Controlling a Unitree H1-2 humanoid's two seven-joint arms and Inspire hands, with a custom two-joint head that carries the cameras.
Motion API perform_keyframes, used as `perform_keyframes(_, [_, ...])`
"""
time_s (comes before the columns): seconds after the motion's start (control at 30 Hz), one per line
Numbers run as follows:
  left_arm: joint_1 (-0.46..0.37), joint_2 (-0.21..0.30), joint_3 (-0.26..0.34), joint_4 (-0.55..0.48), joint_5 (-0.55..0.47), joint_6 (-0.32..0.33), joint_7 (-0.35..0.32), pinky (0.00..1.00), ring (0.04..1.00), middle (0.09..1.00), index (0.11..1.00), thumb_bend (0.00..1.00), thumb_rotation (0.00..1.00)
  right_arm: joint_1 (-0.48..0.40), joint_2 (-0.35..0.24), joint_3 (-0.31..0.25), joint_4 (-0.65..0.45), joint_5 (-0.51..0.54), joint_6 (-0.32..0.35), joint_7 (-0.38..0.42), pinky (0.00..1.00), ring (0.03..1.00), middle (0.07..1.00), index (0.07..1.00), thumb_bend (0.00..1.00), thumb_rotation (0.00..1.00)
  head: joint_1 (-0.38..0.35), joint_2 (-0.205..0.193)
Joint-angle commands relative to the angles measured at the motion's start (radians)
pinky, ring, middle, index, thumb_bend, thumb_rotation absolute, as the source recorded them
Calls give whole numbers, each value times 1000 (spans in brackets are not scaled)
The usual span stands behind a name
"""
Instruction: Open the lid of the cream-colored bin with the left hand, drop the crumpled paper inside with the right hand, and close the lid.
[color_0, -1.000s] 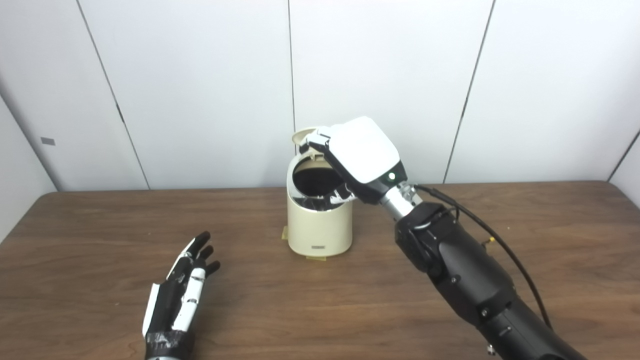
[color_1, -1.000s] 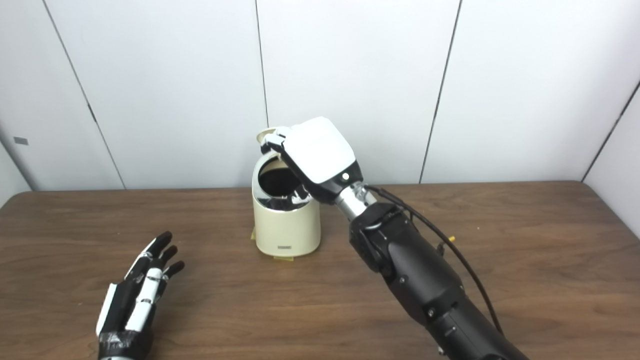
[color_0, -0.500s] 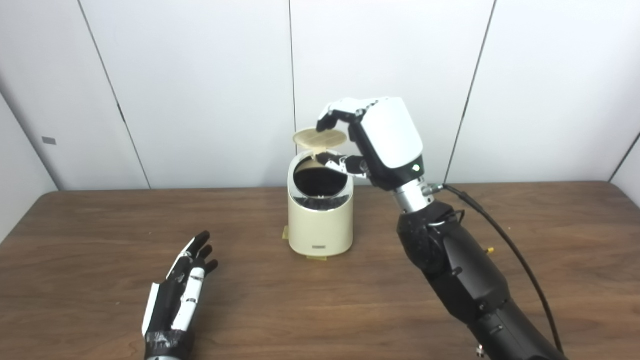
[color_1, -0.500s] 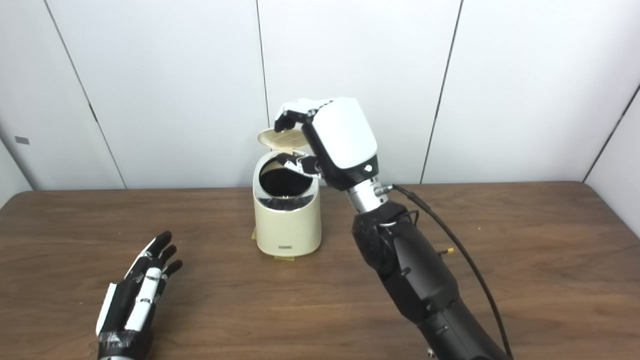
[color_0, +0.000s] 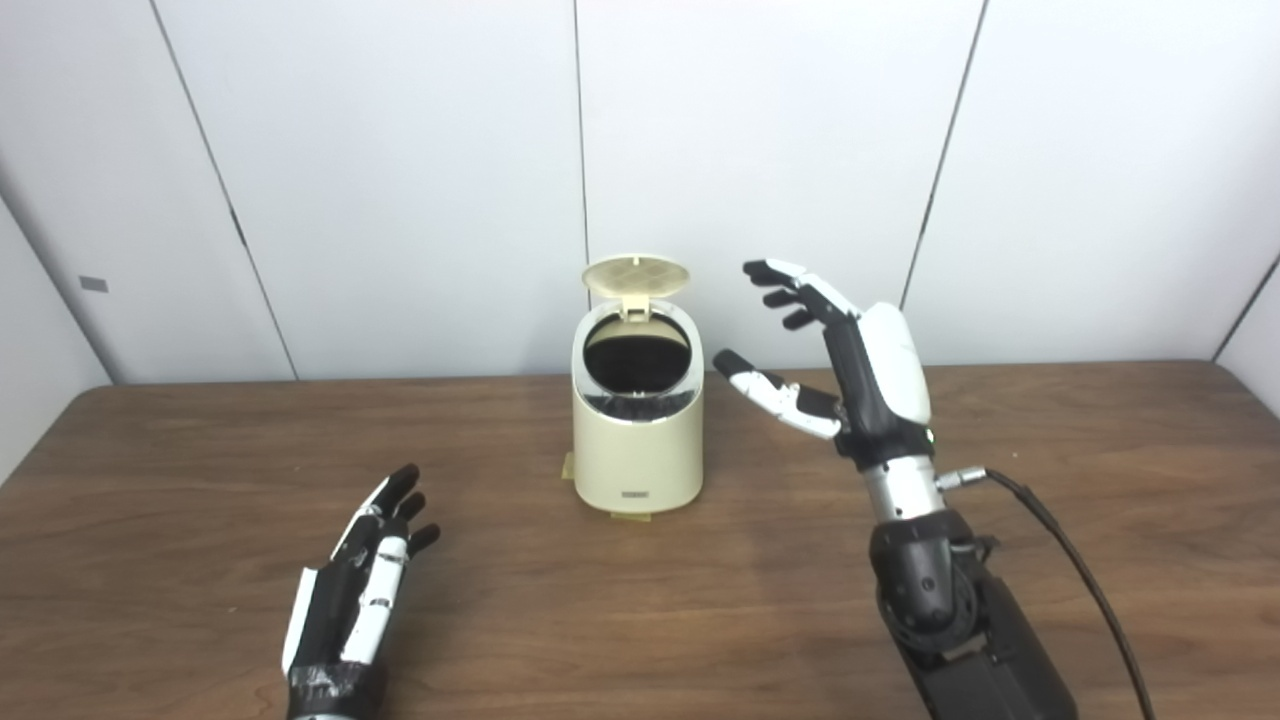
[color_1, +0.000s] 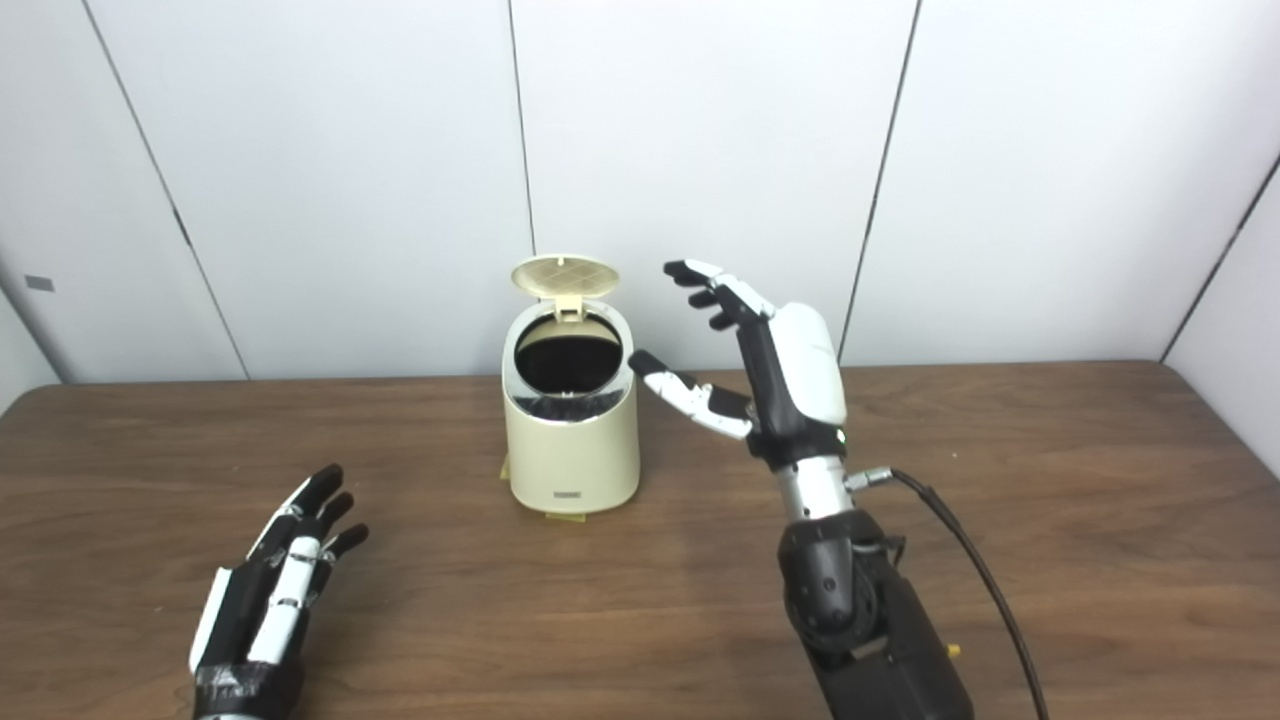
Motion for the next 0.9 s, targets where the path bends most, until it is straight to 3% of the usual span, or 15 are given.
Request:
perform_keyframes(0.0, [5,10,1,14,-1,-19,-9,847,924,944,908,184,631,-4,4,-19,-35,12,-36,-27,587,721,772,784,371,669,-1,1])
perform_keyframes(0.1, [2,9,2,18,-8,-23,-11,860,933,949,908,177,624,53,11,-35,-56,25,-29,-22,617,746,788,793,331,764,-2,1])
perform_keyframes(0.2, [0,10,2,20,-11,-24,-13,853,935,955,909,170,617,103,18,-50,-52,62,-65,-26,653,761,784,795,260,816,-2,1])
perform_keyframes(0.5, [1,14,5,23,-23,-29,-19,861,930,950,905,191,594,202,30,-73,-58,141,-76,5,721,799,805,817,278,945,2,3])
perform_keyframes(0.67, [12,16,5,7,-6,-20,-12,816,924,944,900,183,603,238,35,-83,-38,205,-99,20,790,844,835,831,230,901,4,7])
perform_keyframes(0.87, [32,17,9,-23,-13,-17,-12,843,926,946,905,175,612,265,45,-80,-30,189,-118,5,734,805,811,807,241,855,19,22])
